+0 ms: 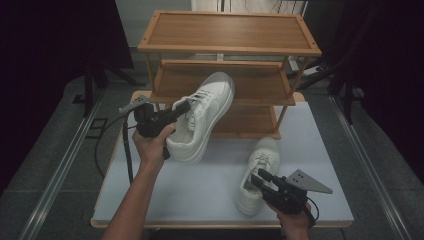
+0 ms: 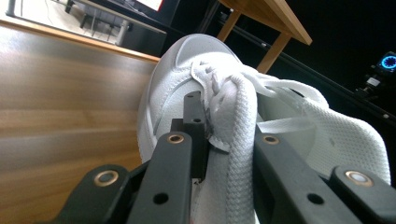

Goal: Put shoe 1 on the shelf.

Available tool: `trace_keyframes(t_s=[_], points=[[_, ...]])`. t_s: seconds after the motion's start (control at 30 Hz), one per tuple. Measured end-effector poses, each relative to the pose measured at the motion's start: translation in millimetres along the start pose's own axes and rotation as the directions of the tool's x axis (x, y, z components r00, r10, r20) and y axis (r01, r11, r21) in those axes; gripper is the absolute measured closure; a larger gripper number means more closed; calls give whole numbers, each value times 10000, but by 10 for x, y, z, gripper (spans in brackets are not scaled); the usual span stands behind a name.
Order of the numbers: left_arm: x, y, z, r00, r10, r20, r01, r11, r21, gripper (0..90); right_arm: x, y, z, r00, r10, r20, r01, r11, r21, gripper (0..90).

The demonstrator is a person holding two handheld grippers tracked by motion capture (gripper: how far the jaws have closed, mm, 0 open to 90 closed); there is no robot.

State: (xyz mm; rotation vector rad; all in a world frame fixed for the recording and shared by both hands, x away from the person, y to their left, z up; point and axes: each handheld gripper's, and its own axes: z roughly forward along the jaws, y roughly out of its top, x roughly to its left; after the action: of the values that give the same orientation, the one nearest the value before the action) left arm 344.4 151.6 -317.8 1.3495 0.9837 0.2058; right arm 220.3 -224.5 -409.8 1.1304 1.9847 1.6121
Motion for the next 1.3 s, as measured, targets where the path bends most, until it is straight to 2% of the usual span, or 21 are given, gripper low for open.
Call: trace_keyframes(t_s=[0.33, 0.53, 0.77, 0.9, 1.2, 1.3], points=[[36, 67, 149, 9998, -174, -86, 173, 9997, -171, 818, -16, -10, 6, 10000, 5, 60, -5, 10000, 9, 619], [59, 130, 256, 9988, -292, -405, 282, 9993, -239, 818, -35, 0, -10, 9996, 255, 81, -254, 9996, -123, 619], [55, 245, 365, 9969, -210, -755, 191, 9995, -253, 817, -12, -1, 0, 10000, 69, 42, -69, 9999, -74, 618], [81, 304, 408, 9960, -349, -824, 308, 9983, -500, 817, -9, 5, -11, 10000, 76, 49, -76, 9999, -115, 618], [136, 374, 541, 9916, -437, -1219, 364, 9975, -609, 816, -24, 7, -23, 9999, 136, 64, -135, 9998, -132, 618], [161, 393, 606, 9893, -579, -1340, 491, 9965, -680, 816, -30, 9, -23, 9999, 126, 93, -125, 9998, -174, 618]])
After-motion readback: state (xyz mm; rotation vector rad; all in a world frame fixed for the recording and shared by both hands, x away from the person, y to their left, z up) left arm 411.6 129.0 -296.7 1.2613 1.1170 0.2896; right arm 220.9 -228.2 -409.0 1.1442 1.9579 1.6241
